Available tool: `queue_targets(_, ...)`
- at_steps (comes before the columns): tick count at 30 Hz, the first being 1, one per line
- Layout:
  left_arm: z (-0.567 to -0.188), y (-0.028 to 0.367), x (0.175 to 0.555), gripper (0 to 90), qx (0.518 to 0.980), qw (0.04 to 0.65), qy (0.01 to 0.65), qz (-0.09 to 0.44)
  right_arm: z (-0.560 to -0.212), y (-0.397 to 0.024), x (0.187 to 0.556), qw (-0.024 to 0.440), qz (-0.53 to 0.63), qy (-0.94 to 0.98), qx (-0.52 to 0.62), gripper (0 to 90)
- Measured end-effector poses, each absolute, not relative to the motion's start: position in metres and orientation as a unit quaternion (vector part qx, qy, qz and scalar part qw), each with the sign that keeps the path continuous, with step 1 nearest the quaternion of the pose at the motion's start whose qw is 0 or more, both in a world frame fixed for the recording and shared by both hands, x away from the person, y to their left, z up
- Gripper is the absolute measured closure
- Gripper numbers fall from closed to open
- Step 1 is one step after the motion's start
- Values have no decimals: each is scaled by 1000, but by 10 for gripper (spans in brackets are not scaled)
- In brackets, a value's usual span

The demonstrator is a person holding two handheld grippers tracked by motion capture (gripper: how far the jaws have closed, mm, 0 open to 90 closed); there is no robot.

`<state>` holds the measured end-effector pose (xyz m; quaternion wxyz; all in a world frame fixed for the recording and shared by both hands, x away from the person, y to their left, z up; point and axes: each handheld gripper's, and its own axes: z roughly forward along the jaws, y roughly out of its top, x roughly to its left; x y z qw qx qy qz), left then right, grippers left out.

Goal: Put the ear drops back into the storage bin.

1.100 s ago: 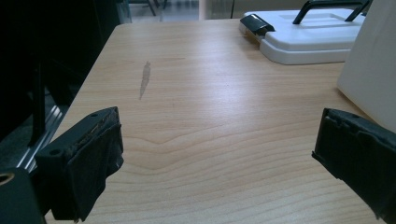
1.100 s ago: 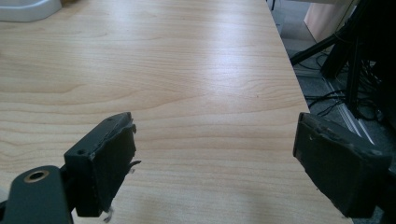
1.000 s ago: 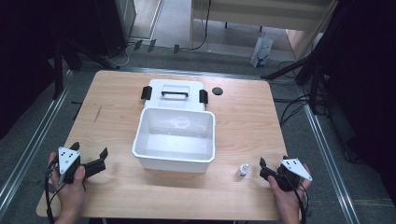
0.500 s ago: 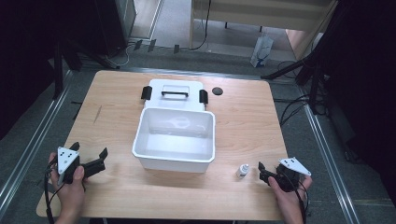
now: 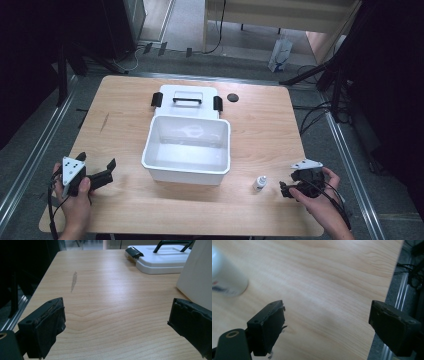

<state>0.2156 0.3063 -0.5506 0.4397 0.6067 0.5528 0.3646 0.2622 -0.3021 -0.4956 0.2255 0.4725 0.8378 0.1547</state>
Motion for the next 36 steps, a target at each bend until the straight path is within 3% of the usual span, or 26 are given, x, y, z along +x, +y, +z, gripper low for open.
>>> queue_targets(8,-551,307,217,16,609,441,555,356,-479,-277,270,142,70,923,350,205)
queue_targets(15,-551,307,218,16,612,440,555,352,-459,-256,280,90,46,947,304,198)
queue_targets(20,-550,307,218,16,613,440,555,351,-448,-242,286,85,42,953,288,335)
queue_targets(36,-550,306,218,17,618,435,551,353,-436,-220,298,20,49,962,266,587)
